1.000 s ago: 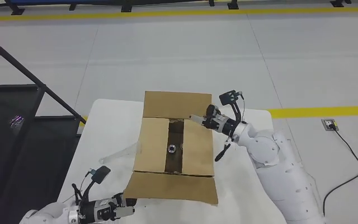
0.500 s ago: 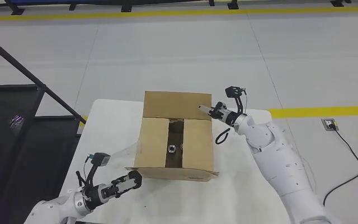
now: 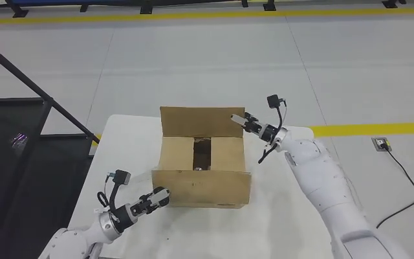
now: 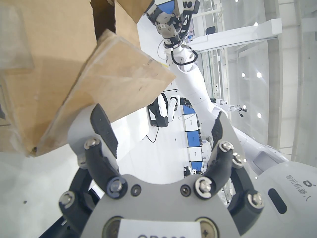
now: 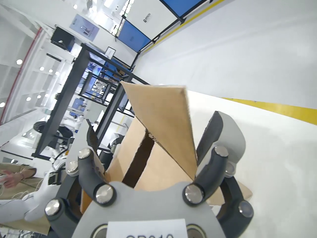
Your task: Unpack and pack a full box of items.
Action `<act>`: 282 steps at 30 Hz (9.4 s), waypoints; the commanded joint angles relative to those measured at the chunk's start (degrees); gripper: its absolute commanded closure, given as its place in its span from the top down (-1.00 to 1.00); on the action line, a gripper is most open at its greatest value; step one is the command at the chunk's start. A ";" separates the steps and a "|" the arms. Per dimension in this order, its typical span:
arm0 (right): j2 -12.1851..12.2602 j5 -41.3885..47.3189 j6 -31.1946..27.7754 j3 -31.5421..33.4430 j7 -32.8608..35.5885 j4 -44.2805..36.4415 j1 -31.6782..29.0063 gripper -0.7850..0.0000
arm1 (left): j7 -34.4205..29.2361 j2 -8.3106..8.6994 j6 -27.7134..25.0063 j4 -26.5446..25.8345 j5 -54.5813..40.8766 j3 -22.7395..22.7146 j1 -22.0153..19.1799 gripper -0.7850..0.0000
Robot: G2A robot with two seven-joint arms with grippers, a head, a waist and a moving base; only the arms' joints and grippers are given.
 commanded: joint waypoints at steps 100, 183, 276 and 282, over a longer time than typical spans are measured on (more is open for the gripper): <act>6.11 19.91 22.90 -1.63 33.44 -24.05 -12.94 1.00 | 48.60 -9.90 9.93 17.10 -10.96 7.50 -7.63 1.00; 11.32 18.76 18.02 8.77 24.09 -43.29 -29.17 1.00 | 43.96 -17.07 19.47 4.42 30.85 24.35 -16.49 1.00; 3.47 23.36 24.72 -15.56 25.03 -21.08 -7.29 1.00 | 21.08 -17.03 11.69 10.52 13.46 7.39 -11.24 1.00; 4.18 23.12 25.28 -13.65 26.12 -21.70 -8.11 1.00 | 21.30 -16.57 10.36 8.66 10.95 3.30 -8.69 1.00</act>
